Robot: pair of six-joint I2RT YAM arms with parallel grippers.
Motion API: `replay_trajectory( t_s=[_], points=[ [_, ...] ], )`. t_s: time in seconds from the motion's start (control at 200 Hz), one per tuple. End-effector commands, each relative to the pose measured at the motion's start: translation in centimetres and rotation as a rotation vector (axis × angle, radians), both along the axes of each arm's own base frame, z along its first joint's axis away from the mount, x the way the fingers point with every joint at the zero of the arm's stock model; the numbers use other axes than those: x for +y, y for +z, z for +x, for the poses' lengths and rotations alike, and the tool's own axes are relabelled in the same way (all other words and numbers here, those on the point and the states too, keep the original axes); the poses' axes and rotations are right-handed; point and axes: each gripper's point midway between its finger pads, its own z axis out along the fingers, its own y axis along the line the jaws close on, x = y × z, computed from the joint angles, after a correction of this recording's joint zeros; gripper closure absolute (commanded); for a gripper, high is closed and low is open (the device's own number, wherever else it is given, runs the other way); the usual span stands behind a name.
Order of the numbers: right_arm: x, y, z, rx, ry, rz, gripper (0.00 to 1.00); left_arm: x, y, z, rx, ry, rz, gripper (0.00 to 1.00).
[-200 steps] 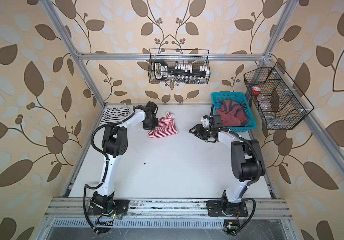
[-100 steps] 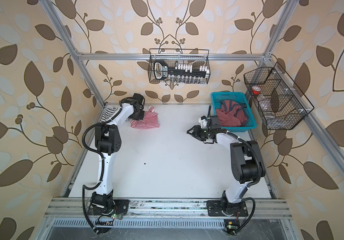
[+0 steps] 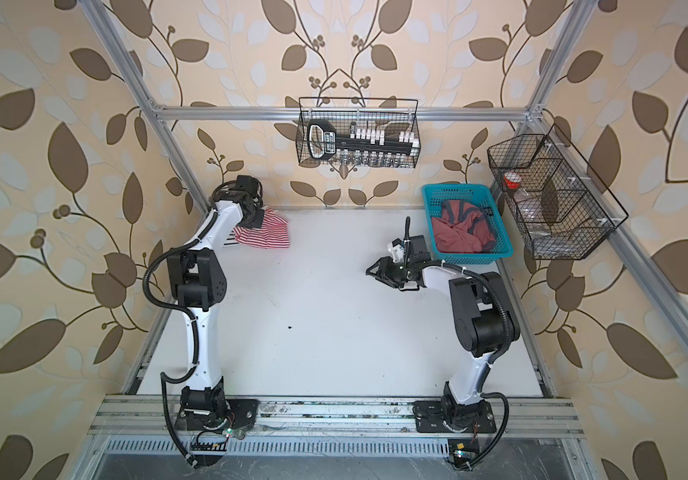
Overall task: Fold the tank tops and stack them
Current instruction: 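Carry the bundle with the left gripper onto the black-striped top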
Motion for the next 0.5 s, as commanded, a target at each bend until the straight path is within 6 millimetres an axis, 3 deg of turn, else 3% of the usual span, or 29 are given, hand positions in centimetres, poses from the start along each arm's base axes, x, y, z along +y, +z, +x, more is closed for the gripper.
replay_trajectory(
  t_s=[0.0,0.495],
  points=[
    [0.6,0.6,0.9,-0.024,0.005,0.004,0.50,-0.1,7.0,0.5,-0.158,-0.024,0.045,1.00],
    [1.9,-0.1,1.3,-0.004,0.034,0.003,0.50,3.7,9.0,-0.9,-0.187,0.011,0.076,1.00]
  ],
)
